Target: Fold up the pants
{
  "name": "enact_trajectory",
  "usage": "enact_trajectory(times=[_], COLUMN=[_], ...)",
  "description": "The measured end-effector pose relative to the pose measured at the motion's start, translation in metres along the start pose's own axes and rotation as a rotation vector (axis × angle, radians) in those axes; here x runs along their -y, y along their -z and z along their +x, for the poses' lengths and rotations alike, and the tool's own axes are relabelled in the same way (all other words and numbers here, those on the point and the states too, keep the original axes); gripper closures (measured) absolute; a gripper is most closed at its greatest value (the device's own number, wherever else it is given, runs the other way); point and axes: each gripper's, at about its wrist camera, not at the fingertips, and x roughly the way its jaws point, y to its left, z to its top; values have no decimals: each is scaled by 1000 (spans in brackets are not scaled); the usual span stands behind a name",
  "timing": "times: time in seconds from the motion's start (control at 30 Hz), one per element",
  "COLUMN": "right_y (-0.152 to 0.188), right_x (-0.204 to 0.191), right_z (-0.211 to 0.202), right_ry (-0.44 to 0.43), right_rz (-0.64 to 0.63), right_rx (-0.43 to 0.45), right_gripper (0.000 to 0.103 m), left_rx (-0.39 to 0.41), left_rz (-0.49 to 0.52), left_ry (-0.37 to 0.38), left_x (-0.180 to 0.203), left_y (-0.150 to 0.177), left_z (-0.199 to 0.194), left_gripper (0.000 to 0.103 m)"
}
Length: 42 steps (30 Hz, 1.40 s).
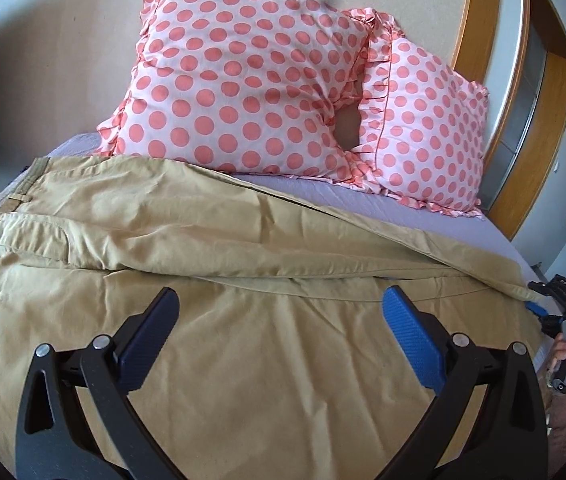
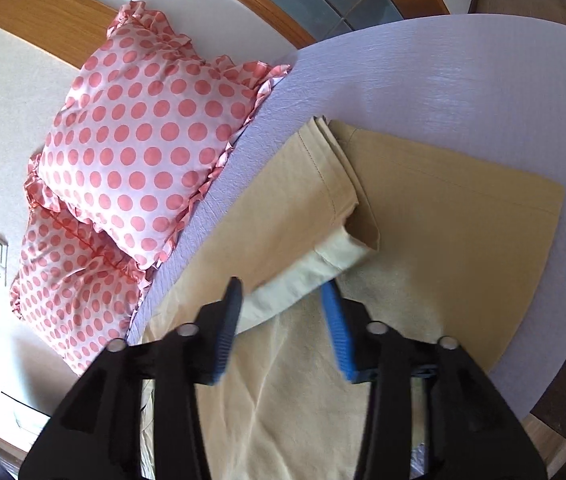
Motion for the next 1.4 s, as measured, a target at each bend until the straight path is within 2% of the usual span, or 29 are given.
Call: enact_trajectory(times=[0.07,0.13,0.17,0.2,0.23,0.27,0.4,0.47,0.67,0.73,0.77,0.8,0.83,0.87,0.93,1.03,1.13,1.23,1.4], right_y=[1,-1,-2,-3,-5,-7,-8,-10,-11,-11,-11,-11,-12,-13,-13,-15,-16,-16,-10], right_x=[1,1,0,0,0,4,24,31,41,40,40,39,39,38,35,33,38,51,68], right_z=[3,7,9,12,18,21,-4,-16,-28,-27,-27,-26,-26,-26,-30,-41,-54,-62,-65], right_ry=[6,4,6,1,-35,-70,-192,-202,-238,-248,-249,-249,-253,-258,-266,-265,-250,-229,-198], right_rz=[17,27,22,18,12,12,50,49,70,73,72,73,72,69,59,30,18,31,45], right_rx=[-1,13,26,35,34,25,119,151,161,162,162,163,162,164,171,205,242,262,246], right_gripper=[55,55,61,73,100,100,100,100,100,100,100,100,100,100,100,100,100,100,100], left_rx=[-18,-31,-35,-38,-42,-45,-55,-75,-171,-197,-204,-205,-195,-178,-134,-58,13,15,-41], left_rz=[-32,-53,-56,-59,-64,-77,-189,-243,-386,-434,-459,-493,-537,-595,-623,-521,-473,-460,-485], left_ry=[2,-28,-51,-75,-92,-100,-114,-149,-276,-312,-325,-330,-292,-243,-213,-211,-181,-178,-176], left_x=[-8,-18,-22,-28,-34,-41,-81,-102,-147,-160,-167,-174,-182,-189,-189,-168,-146,-133,-129], left_y=[-1,-5,-8,-12,-17,-23,-50,-65,-99,-105,-107,-108,-107,-105,-101,-93,-64,-10,58], left_z=[-1,0,0,1,3,4,17,34,109,130,138,142,143,139,117,59,-14,-68,-96], left_gripper=[2,2,2,2,2,2,2,2,3,19,36,66,84,94,96,96,96,95,95])
